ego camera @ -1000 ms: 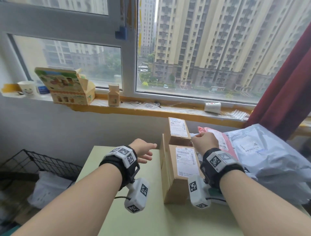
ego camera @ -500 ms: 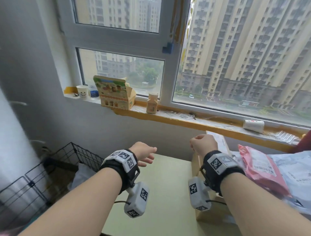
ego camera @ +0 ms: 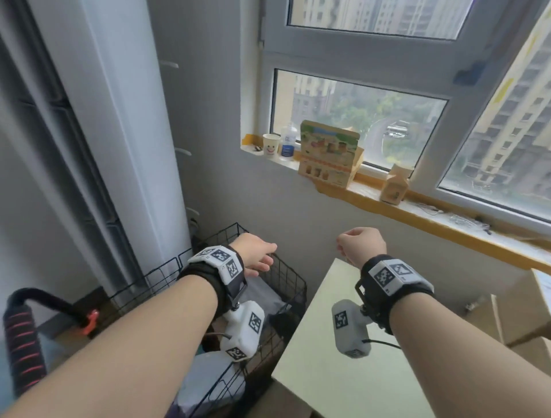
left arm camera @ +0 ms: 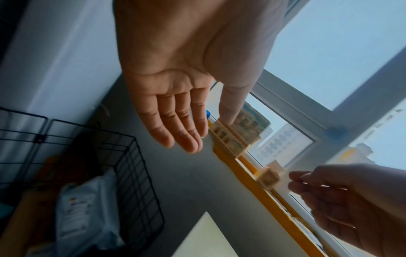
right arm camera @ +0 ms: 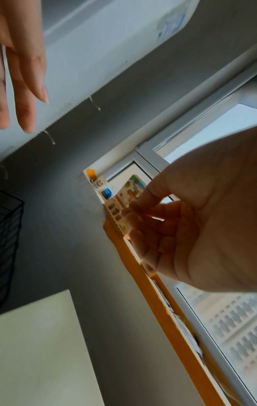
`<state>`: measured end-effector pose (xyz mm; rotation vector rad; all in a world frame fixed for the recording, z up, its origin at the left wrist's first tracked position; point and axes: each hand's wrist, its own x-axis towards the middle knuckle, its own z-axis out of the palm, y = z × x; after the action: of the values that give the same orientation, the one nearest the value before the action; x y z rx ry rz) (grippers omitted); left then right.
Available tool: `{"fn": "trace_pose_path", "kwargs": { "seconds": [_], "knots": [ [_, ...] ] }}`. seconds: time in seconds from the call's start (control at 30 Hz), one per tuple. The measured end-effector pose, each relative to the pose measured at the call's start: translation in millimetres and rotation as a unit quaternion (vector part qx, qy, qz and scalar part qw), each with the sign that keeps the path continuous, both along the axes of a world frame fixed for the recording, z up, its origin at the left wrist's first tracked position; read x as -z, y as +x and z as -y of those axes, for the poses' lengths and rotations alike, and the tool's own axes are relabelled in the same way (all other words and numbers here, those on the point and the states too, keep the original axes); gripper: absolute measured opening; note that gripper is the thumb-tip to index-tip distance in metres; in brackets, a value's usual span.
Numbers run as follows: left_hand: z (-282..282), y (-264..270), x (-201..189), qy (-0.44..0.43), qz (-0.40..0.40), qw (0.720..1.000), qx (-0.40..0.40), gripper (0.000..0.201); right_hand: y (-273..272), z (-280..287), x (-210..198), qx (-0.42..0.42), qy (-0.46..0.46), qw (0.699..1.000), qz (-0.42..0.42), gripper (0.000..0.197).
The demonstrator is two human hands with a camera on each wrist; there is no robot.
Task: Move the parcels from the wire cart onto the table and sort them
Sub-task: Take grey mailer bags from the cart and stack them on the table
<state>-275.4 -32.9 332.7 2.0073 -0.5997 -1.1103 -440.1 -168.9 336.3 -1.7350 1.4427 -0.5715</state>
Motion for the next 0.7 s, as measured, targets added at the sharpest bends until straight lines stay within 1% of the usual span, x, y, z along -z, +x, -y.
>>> {"fn": "trace_pose_path", "kwargs": {
  "seconds": [0.2, 0.27, 0.37, 0.47, 0.63, 0.7],
  "knots": [
    [-58, 82, 26, 0.016, -0.025, 0.996, -0.081, 0.018, 90, -31, 32, -0.053, 0.031, 0.998, -0.014, 0.016],
    [-78, 105, 36, 0.023, -0.034, 0.994, -0.1, 0.018, 118, -43, 45, -0.071, 0.039, 0.997, -0.017, 0.016],
    [-105, 138, 55, 0.034, -0.039, 0.989, -0.135, 0.027, 154, -67, 59, -0.092, 0.047, 0.994, -0.02, 0.018],
    [-127, 165, 73, 0.044, -0.042, 0.985, -0.163, 0.027, 181, -89, 73, -0.106, 0.056, 0.992, -0.031, 0.017],
    [-149, 194, 99, 0.075, -0.063, 0.978, -0.183, 0.014, 210, -108, 102, -0.121, 0.081, 0.988, -0.048, 0.017],
    [-151, 202, 108, 0.089, -0.07, 0.975, -0.193, 0.016, 219, -111, 111, -0.13, 0.089, 0.986, -0.058, 0.016]
  ]
}}
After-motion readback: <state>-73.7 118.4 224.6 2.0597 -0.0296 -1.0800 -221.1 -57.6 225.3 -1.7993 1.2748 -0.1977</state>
